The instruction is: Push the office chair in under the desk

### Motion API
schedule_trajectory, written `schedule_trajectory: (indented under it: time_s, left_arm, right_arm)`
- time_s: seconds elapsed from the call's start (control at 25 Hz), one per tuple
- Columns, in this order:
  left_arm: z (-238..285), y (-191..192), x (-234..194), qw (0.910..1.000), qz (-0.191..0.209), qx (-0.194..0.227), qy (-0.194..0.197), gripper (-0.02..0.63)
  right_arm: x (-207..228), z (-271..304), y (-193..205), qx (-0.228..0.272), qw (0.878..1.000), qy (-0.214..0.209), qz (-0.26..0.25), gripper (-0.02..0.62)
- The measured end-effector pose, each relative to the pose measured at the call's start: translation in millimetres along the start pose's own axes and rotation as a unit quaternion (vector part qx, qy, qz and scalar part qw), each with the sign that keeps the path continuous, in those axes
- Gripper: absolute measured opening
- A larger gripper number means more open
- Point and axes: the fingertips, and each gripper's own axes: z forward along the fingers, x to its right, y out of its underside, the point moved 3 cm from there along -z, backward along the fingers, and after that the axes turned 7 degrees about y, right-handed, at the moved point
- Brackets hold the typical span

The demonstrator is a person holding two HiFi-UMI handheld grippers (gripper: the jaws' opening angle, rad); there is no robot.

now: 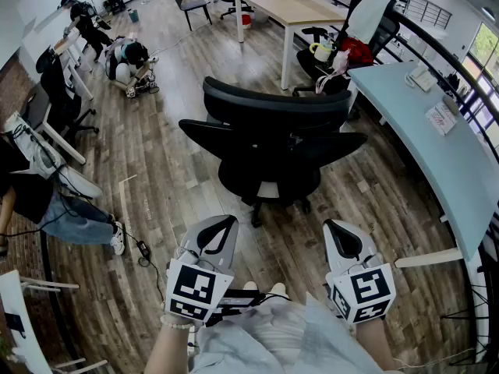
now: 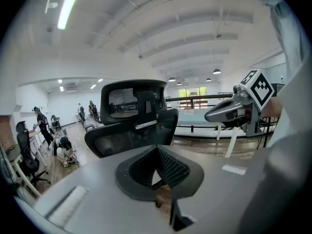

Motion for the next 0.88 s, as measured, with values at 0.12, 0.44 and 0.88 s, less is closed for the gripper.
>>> schedule_trajectory:
  time_s: [0.12, 0.44, 0.88]
  left_arm:
    - [-1, -1, 4, 1.0000, 0.000, 0.002, -0.002, 0.003]
    - [-2, 0, 17, 0.9998, -0.003, 0.000, -0.018, 0.003]
    - [2, 1, 44, 0.9994, -0.013, -0.008, -0.033, 0.003]
  right_arm:
    - [2, -3, 1, 0.001, 1.000, -0.001, 0.000, 0.008]
    - [7, -8, 7, 0.003, 1.000, -0.014, -0.005, 0.008]
    - [22, -17, 23, -0.001, 0.999, -0.039, -0.002, 0.008]
